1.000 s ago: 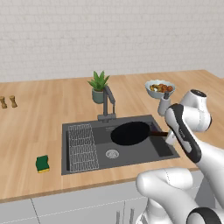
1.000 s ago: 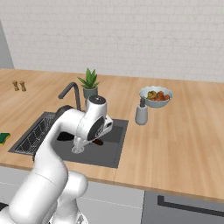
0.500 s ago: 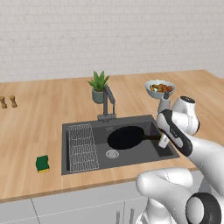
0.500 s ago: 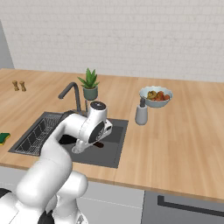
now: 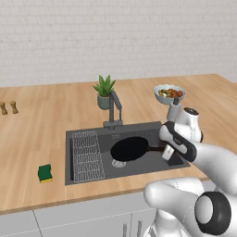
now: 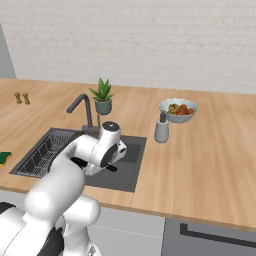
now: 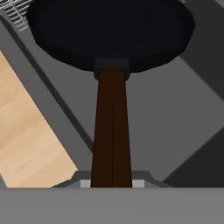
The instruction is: Pick the pan and sponge and place them into the sink. Then turn on the water.
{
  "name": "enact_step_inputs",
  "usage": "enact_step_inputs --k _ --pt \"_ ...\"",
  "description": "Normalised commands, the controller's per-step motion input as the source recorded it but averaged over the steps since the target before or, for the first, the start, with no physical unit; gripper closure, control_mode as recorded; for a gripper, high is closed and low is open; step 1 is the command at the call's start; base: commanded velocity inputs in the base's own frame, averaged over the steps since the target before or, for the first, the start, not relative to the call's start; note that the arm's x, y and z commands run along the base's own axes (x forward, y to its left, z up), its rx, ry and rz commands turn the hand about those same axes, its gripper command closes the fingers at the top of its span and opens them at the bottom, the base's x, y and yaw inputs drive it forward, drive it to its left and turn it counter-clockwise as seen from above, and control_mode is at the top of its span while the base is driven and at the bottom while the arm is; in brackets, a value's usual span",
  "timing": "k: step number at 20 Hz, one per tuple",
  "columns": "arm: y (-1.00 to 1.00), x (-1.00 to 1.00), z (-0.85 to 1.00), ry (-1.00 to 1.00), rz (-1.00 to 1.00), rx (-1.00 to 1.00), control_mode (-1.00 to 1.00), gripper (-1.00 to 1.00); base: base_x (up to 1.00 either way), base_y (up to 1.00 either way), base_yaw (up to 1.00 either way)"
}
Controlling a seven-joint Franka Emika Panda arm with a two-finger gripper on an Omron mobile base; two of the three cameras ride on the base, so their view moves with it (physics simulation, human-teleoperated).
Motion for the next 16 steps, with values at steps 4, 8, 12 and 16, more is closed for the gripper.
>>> enact_step_inputs --k 4,8,12,16 --pt "0.13 0.20 -0.31 0.00 0.00 0.00 -1.00 1.00 0.00 0.00 0.00" --pt "0.14 0.23 -0.30 0.00 0.01 0.00 -1.00 1.00 0.00 0.00 0.00" --pt "0.14 0.35 -0.26 0.00 0.01 0.00 -1.00 1.00 0.00 0.00 0.00" --pt "0.17 0.47 -0.29 0.00 0.04 0.00 -1.00 1.00 0.00 0.00 0.00"
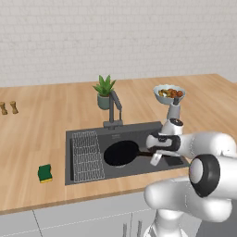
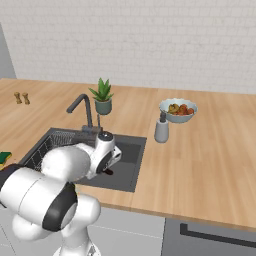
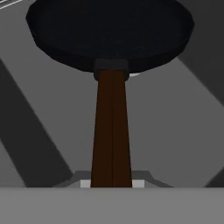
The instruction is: Pick the pan and sponge and place them into the sink. Then turn on the water.
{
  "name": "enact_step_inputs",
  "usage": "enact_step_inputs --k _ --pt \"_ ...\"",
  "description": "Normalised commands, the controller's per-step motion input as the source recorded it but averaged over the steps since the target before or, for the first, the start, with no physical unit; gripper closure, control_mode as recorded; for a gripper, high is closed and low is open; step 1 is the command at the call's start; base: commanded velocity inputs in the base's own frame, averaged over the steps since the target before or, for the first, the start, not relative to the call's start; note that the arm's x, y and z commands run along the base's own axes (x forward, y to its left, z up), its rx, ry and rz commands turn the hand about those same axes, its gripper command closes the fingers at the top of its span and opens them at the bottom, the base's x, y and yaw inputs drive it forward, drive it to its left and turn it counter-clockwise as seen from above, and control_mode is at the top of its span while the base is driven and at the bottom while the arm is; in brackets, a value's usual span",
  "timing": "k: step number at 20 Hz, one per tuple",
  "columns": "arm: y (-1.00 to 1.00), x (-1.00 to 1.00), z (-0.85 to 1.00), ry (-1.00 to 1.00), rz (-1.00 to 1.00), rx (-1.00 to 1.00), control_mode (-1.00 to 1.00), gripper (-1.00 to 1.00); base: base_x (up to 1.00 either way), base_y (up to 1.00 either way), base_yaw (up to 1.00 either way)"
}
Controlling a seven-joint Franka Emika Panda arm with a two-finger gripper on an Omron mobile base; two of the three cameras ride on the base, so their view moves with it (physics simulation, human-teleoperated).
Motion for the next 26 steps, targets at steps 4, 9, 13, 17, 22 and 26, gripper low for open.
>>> enact_step_inputs --k 4,9,13,17,22,26 --pt "0.22 0.46 -0.30 0.03 0.07 0.00 -1.00 1.00 0.00 0.00 0.00" --pt "0.12 0.44 -0.32 0.02 0.07 0.00 -1.00 1.00 0.00 0.00 0.00" --pt "0.00 0.69 -0.31 0.01 0.03 0.00 -1.00 1.00 0.00 0.00 0.00" --pt "0.00 0.52 -0.46 0.01 0.01 -0.04 -1.00 1.00 0.00 0.00 0.00" --pt "0.00 0.36 -0.53 0.00 0.01 -0.06 -1.00 1.00 0.00 0.00 0.00" --pt "0.00 0.15 -0.45 0.00 0.00 -0.07 -1.00 1.00 0.00 0.00 0.00"
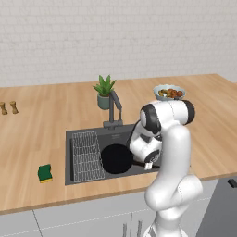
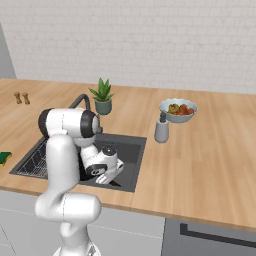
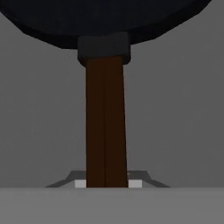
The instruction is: Pick the pan and sponge and place them into the sink. Then turn on the water.
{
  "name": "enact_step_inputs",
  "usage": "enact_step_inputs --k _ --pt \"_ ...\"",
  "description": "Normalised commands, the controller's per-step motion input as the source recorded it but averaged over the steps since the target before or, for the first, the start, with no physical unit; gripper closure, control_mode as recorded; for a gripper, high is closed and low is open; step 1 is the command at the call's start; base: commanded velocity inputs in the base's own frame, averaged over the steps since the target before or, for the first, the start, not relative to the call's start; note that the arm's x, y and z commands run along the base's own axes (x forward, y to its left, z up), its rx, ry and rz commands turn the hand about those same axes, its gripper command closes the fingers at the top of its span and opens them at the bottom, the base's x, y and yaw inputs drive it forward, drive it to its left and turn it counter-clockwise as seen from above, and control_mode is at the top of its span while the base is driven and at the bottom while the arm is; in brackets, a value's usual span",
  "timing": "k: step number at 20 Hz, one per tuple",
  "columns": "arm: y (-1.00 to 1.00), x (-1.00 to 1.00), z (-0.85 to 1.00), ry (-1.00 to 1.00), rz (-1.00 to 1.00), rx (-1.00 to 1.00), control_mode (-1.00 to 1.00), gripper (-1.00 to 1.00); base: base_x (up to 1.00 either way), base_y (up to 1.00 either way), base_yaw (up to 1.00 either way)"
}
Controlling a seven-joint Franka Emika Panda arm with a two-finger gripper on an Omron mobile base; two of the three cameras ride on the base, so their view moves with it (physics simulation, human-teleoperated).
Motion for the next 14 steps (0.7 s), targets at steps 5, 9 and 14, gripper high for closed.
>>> enact_step_inputs --k 5,9,14 --pt "0.00 0.00 -0.11 -0.07 0.00 -0.03 -1.00 1.00 0.00 0.00 0.00" --pt "0.00 -0.01 0.00 -0.18 0.00 0.00 -1.00 -1.00 0.00 0.00 0.00" --pt "-0.05 -0.10 0.10 -0.19 0.00 0.00 -1.00 -1.00 0.00 0.00 0.00"
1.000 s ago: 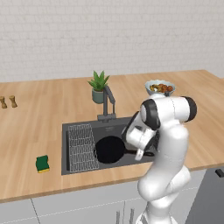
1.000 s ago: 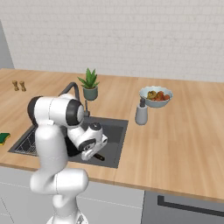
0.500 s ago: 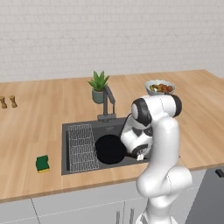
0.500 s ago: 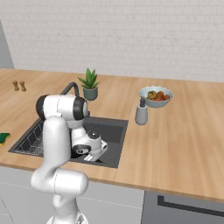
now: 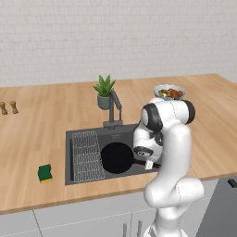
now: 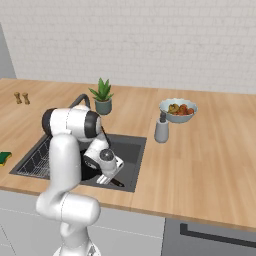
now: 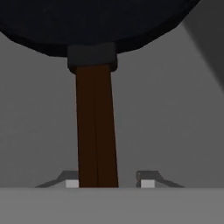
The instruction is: Pick the pan and sponge and place them into the sink. Then turn on the water.
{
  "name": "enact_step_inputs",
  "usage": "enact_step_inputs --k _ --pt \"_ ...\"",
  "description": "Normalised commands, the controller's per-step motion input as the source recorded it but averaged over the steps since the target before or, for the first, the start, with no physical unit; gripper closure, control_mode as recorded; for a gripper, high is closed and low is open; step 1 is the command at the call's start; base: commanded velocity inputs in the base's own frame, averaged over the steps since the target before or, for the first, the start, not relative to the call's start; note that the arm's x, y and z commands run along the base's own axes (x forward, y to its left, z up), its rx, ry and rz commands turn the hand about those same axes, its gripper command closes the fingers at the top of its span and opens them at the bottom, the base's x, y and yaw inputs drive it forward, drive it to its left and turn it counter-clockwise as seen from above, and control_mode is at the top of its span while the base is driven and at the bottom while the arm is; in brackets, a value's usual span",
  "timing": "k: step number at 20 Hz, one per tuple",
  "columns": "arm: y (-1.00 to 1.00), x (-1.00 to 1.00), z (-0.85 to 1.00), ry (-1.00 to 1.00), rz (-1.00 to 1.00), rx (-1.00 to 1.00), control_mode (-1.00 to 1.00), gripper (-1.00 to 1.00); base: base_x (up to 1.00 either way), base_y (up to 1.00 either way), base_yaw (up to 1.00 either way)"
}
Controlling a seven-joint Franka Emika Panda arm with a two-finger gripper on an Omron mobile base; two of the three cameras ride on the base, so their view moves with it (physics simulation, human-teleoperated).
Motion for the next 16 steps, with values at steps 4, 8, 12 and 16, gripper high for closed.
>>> enact_step_inputs --k 4,8,12,16 --pt "-0.14 -0.22 0.38 -0.21 0.01 0.00 -1.00 -1.00 0.00 0.00 0.00" --pt "-0.10 -0.19 0.58 -0.15 0.01 0.00 -1.00 -1.00 0.00 0.00 0.00" --pt "-0.13 -0.28 0.97 -0.12 0.06 0.02 -1.00 -1.00 0.00 0.00 0.00" --pt "-0.37 -0.16 1.00 -0.03 0.08 0.05 -1.00 -1.00 0.00 0.00 0.00"
